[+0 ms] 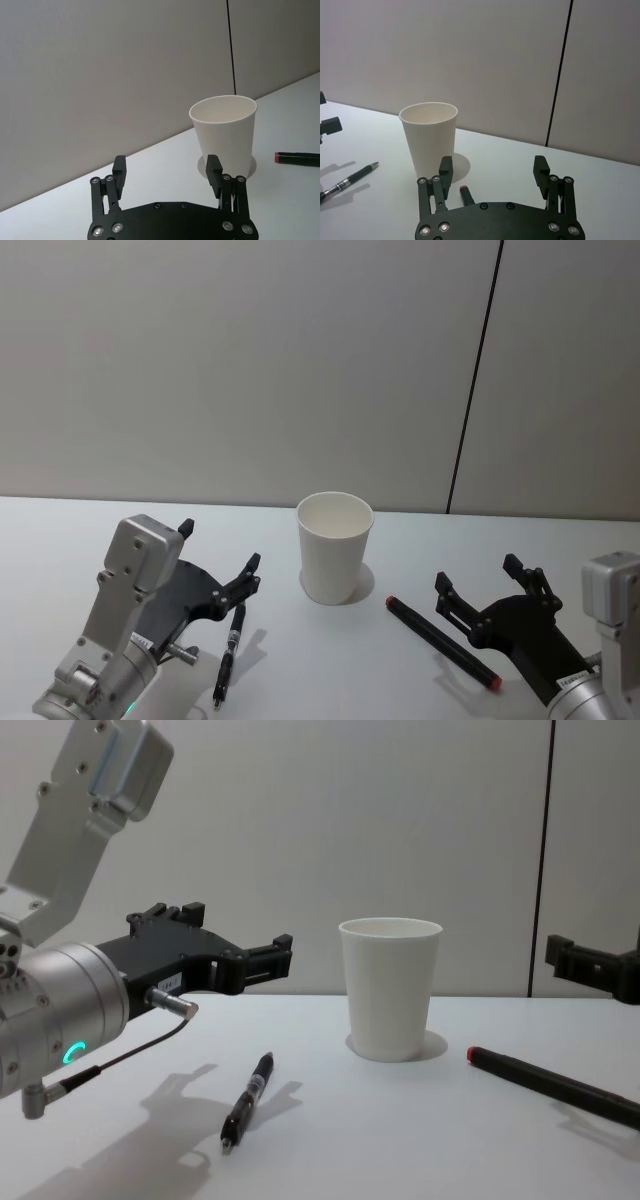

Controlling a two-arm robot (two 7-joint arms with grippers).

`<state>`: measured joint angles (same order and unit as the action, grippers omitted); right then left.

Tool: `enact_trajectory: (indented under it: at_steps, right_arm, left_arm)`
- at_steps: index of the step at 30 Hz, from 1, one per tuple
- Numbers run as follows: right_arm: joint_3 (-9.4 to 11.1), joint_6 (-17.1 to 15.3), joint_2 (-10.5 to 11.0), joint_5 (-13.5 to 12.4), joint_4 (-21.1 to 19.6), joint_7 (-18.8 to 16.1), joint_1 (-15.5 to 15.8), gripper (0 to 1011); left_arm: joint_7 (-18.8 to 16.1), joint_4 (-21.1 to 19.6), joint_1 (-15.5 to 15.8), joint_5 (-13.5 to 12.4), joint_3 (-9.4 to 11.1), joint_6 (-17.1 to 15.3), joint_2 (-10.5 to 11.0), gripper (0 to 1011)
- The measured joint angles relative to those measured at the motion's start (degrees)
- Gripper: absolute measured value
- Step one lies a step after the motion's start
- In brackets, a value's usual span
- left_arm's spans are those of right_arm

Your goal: Place the pen into the pen holder.

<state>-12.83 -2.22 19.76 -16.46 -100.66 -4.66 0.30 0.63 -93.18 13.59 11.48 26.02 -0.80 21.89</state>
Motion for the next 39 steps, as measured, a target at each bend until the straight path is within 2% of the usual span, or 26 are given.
enact_trajectory:
  at_steps: [9,24,30,39]
  right_arm:
    - [0.71,-0.85,1.78,-0.22,1.58,-2.82,-1.2,1001]
    - [1.66,-2.71,6.31,-0.63,4.0,-9.24,-3.21,1001]
    - [1.19,-4.47,8.07,-0.81,4.85,-12.59,-4.63,1001]
    - [-0.51,-9.12,9.99,-1.2,6.05,-16.37,-7.64,1001]
  left_arm:
    - [0.0,0.0,0.0,0.0,0.0,0.0,0.0,1002]
    - [0.0,0.0,0.0,0.0,0.0,0.0,0.0,1002]
    - [0.0,0.0,0.0,0.0,0.0,0.0,0.0,1002]
    - [0.0,0.0,0.0,0.0,0.0,0.0,0.0,1002]
